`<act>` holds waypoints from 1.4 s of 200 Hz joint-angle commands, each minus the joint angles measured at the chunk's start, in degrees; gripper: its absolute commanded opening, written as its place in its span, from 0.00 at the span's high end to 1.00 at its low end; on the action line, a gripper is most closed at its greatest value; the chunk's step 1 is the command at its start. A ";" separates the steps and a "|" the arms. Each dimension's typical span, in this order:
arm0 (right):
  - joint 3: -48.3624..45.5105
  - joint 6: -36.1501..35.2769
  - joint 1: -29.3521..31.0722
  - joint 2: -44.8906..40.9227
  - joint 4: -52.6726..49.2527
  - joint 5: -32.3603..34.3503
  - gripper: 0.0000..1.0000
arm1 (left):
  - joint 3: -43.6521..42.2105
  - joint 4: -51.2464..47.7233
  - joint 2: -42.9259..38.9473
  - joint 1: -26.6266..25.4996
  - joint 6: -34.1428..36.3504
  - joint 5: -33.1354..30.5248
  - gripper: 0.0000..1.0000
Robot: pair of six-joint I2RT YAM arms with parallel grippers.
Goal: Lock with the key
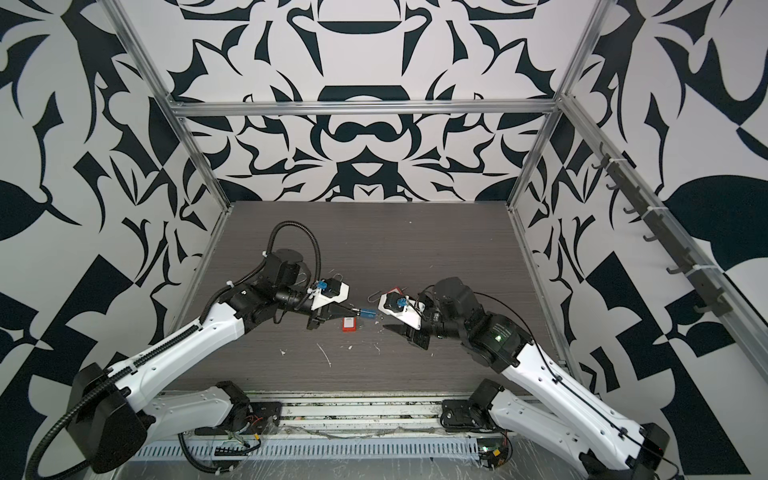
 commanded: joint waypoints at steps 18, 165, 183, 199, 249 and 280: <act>4.38 0.09 0.22 2.74 -4.16 -1.17 0.65 | 2.69 -5.53 1.05 0.01 4.01 0.98 1.00; 5.14 0.19 0.22 9.53 1.61 -6.06 0.89 | 2.59 -5.91 0.44 -0.34 5.30 -0.56 1.00; 5.28 0.05 0.22 9.96 1.61 -6.06 0.90 | 2.72 -6.68 0.47 -0.34 6.06 -0.83 1.00; 5.32 -0.07 0.22 10.29 1.70 -6.11 0.90 | 3.07 -7.59 0.49 -0.34 6.80 -0.94 1.00; 5.85 -0.92 0.22 11.26 1.42 -6.52 0.93 | 3.59 -8.56 0.67 -0.39 7.65 -1.20 1.00; 5.77 -1.29 0.22 11.22 0.51 -6.49 0.98 | 3.77 -8.74 0.61 -0.43 7.88 -1.38 1.00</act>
